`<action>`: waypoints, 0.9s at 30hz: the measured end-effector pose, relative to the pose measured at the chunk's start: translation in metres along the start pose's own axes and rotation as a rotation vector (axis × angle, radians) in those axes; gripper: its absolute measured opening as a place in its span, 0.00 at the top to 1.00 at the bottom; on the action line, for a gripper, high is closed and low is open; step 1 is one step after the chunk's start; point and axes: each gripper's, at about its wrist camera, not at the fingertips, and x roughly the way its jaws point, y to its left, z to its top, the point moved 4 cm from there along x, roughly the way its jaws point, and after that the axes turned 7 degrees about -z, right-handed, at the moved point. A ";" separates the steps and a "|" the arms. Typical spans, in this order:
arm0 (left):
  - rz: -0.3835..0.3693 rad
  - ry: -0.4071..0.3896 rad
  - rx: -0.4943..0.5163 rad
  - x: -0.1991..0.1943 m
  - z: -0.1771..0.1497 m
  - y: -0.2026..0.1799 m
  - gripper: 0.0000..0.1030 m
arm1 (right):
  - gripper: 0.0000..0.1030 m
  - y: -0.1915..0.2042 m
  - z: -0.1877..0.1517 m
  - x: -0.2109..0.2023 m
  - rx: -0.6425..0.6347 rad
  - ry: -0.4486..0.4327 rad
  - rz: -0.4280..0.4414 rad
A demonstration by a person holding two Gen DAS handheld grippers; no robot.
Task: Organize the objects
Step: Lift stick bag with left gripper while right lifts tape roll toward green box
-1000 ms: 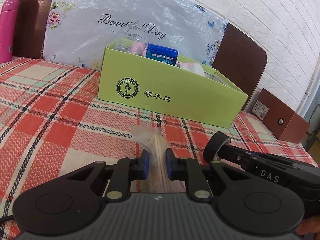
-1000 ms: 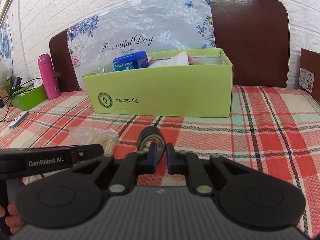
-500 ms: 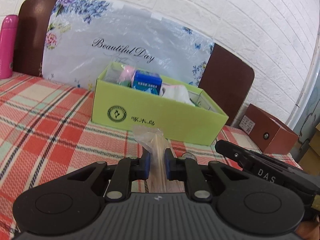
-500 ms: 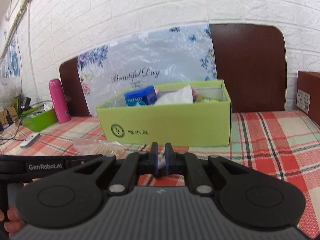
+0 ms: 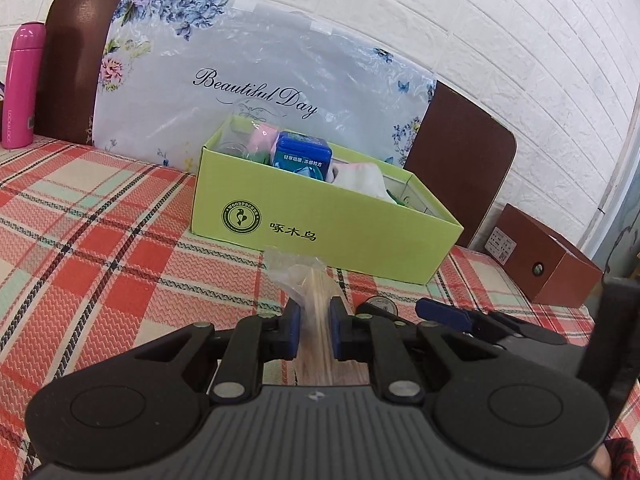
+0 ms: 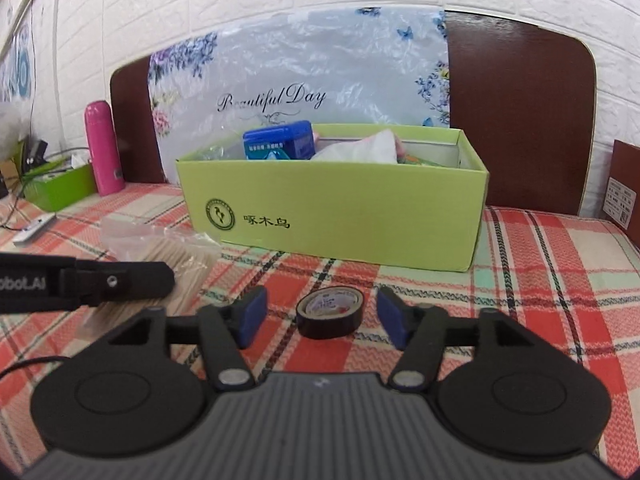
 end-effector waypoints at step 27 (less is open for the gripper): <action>-0.063 -0.034 0.100 -0.001 0.050 -0.032 0.86 | 0.60 -0.030 0.024 -0.037 0.133 -0.122 0.032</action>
